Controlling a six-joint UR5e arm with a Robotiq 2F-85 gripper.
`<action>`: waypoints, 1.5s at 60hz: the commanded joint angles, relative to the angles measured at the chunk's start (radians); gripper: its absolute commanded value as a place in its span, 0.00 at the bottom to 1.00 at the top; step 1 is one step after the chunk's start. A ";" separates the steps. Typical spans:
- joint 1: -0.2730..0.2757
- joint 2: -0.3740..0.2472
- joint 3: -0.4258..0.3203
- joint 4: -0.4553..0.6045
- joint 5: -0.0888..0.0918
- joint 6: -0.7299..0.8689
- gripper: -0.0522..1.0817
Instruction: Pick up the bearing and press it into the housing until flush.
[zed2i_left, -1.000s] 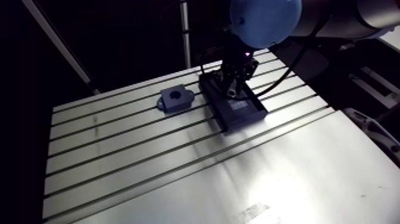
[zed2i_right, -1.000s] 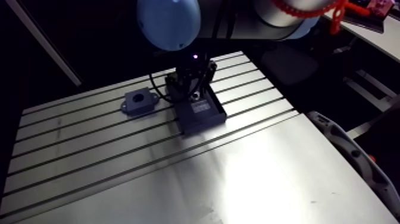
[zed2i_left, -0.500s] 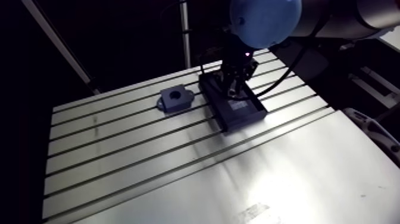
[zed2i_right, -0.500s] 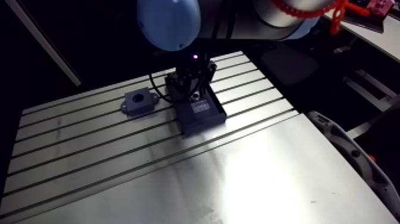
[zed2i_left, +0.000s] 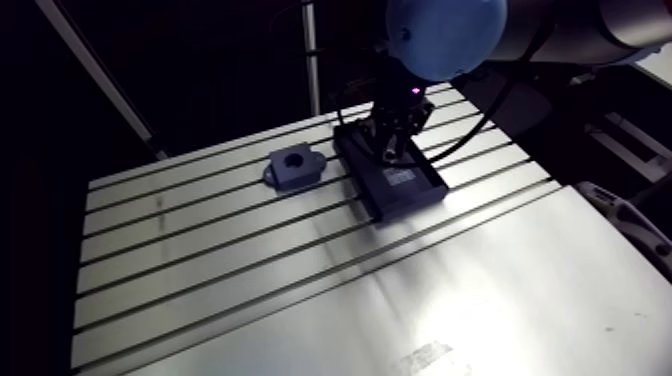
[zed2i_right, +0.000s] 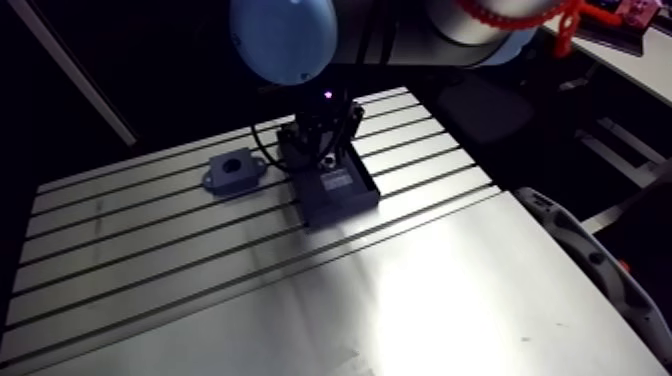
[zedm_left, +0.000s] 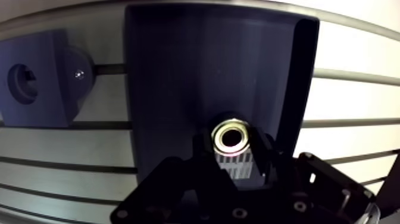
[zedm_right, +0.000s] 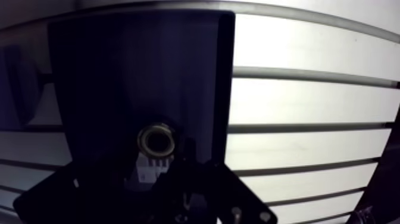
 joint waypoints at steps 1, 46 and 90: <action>0.000 -0.010 -0.006 0.001 -0.002 -0.001 0.63; 0.120 -0.163 -0.066 0.190 0.006 0.180 0.67; 0.268 -0.031 -0.205 0.270 -0.005 0.288 0.69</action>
